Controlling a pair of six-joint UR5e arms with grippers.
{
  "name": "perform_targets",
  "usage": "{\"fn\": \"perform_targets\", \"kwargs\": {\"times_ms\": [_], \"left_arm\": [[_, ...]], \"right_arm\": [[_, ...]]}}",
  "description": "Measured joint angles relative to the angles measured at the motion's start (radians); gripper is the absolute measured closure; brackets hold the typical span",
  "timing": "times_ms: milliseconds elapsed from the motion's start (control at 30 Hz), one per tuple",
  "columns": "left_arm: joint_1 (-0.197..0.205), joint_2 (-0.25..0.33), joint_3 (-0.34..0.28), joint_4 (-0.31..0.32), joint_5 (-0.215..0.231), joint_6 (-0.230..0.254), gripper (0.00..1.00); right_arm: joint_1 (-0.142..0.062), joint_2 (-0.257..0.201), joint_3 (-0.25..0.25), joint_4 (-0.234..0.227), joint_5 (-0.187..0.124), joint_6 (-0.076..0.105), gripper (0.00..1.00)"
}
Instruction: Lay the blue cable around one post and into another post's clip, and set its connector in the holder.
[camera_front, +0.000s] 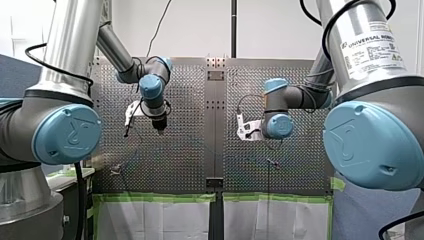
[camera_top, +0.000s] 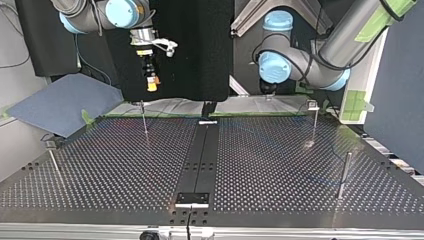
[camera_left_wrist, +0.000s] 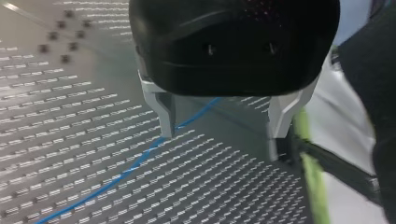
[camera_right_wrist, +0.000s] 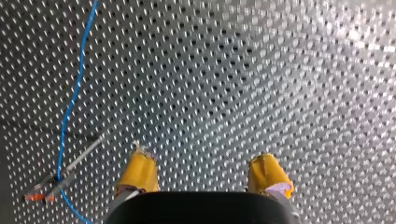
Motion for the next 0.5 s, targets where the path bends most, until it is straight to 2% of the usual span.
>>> {"fn": "perform_targets", "kwargs": {"times_ms": [200, 300, 367, 500], "left_arm": [[-0.05, -0.05, -0.05, 0.051, -0.006, 0.024, 0.01], [-0.079, -0.079, -0.079, 0.08, -0.023, 0.03, 0.01], [-0.096, -0.096, -0.096, 0.096, -0.036, 0.031, 0.01], [-0.128, -0.128, -0.128, 0.129, -0.051, 0.028, 0.01]], "right_arm": [[0.058, 0.002, 0.0, 0.002, 0.006, 0.0, 0.02], [0.086, 0.002, 0.0, 0.002, 0.011, 0.004, 0.02], [0.097, 0.003, 0.0, 0.002, 0.016, 0.006, 0.02], [0.105, 0.003, 0.0, 0.001, 0.03, 0.013, 0.02]]}}
